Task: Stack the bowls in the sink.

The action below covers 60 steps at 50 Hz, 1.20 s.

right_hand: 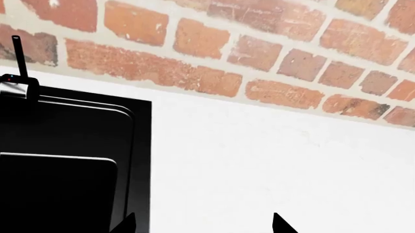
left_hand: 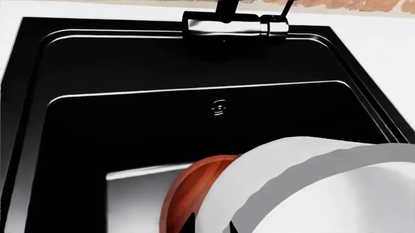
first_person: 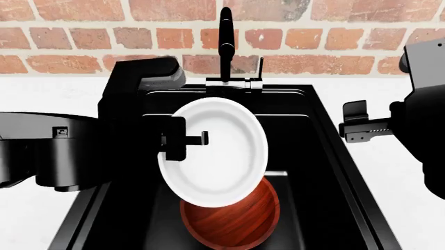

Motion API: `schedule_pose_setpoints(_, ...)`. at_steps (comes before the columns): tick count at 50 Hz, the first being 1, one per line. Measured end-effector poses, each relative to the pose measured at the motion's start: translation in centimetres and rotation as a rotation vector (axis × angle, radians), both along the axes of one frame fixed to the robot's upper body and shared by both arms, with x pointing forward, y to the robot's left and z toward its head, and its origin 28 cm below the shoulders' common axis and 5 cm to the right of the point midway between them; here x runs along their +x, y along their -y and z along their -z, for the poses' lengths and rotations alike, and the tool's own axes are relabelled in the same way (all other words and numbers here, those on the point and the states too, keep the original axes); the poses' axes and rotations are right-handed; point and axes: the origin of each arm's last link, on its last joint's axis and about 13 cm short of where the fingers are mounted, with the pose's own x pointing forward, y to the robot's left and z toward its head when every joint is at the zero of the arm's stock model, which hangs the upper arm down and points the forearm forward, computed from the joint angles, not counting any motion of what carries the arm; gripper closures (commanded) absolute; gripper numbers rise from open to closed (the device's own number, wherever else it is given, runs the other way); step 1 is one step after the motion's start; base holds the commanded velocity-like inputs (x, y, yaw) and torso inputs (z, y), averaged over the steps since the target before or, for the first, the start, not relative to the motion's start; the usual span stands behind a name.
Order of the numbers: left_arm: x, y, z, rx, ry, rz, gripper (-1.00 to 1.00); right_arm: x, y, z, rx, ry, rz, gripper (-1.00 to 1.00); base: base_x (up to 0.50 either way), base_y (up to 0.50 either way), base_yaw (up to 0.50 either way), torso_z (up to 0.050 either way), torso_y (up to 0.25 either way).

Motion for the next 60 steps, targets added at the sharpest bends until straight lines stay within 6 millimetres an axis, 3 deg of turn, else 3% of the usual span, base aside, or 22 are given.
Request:
schedule_pose_setpoints(33, 2.4, 1.5, 1.8, -0.020, -0.096, 0.034, 1.00, 0.4, 0.0, 0.8, 0.005, -0.014, -0.005, -1.00, 0.00, 0.00, 0.00, 0.001, 0.001)
schedule_pose_setpoints(60, 3.7, 2.6, 3.6, -0.145, -0.174, 0.005, 1.00, 0.7, 0.1, 1.6, 0.012, -0.026, -0.005, -1.00, 0.00, 0.00, 0.00, 0.000, 0.001)
